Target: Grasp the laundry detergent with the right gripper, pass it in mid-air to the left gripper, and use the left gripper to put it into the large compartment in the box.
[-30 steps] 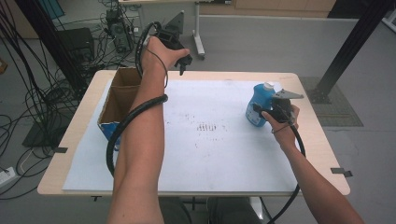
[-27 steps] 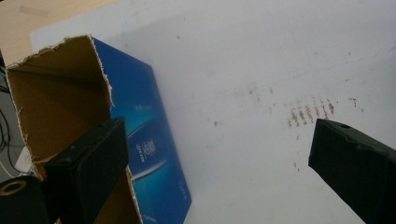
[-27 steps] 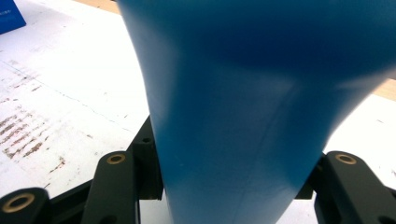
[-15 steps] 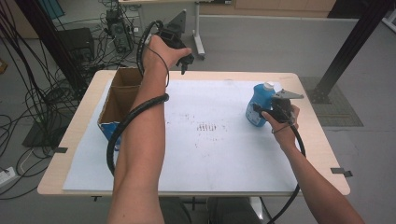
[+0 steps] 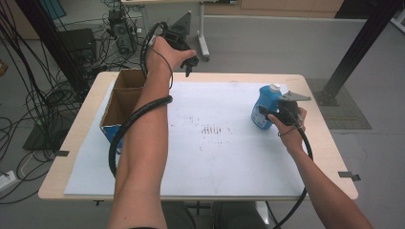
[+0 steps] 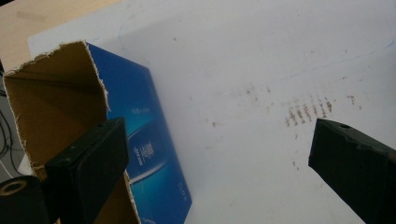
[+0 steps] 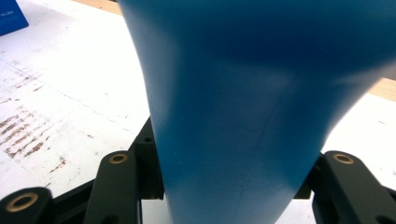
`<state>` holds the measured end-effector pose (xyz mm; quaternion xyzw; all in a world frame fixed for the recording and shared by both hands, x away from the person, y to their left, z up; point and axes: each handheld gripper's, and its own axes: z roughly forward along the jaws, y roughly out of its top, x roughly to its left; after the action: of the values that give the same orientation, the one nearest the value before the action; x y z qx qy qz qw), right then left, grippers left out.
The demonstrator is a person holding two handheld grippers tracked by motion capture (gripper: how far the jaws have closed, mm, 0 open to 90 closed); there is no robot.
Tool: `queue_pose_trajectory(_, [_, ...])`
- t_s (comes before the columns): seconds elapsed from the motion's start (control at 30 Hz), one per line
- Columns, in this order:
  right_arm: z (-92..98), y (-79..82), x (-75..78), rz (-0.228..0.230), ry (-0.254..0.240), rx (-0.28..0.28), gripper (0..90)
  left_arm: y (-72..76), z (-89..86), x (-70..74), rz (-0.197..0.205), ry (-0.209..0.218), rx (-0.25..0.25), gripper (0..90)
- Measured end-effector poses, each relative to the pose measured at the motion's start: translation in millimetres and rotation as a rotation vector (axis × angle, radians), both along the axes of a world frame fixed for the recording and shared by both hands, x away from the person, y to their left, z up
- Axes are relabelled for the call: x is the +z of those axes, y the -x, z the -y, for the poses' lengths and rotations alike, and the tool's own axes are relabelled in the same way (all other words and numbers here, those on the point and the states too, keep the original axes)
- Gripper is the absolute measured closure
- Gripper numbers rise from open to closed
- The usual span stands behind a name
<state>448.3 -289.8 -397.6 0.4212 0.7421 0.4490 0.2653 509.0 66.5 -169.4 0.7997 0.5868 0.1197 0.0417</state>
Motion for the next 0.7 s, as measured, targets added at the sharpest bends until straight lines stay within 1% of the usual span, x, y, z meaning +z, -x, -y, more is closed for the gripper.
queue_pose_trajectory(0.33, [-0.2,0.1,0.3,-0.001,0.003,0.000,46.8,0.0,-3.7,1.5,-0.001,0.007,-0.004,5.6])
queue_pose_trajectory(0.5, [-1.0,-0.1,1.3,-0.007,0.004,-0.004,46.5,-0.1,-2.4,4.5,0.000,0.006,-0.016,5.6])
queue_pose_trajectory(0.53, [-1.2,0.0,1.7,-0.008,0.004,-0.002,46.5,0.1,-2.1,7.6,-0.004,0.006,-0.029,5.6])
queue_pose_trajectory(0.57, [-1.2,0.0,1.7,-0.008,0.004,-0.002,46.5,0.1,-2.1,7.6,-0.004,0.006,-0.029,5.7])
queue_pose_trajectory(0.63, [-1.5,0.3,3.1,-0.011,-0.006,0.002,46.4,0.7,-2.2,10.0,0.002,0.008,-0.035,5.7])
queue_pose_trajectory(0.67, [-2.5,0.0,6.3,-0.011,-0.016,0.006,46.3,1.1,-2.3,12.5,-0.001,0.009,-0.047,5.7])
queue_pose_trajectory(0.7, [-3.9,-0.5,9.1,-0.016,-0.013,0.011,46.3,1.1,-2.3,12.5,-0.001,0.009,-0.047,5.7])
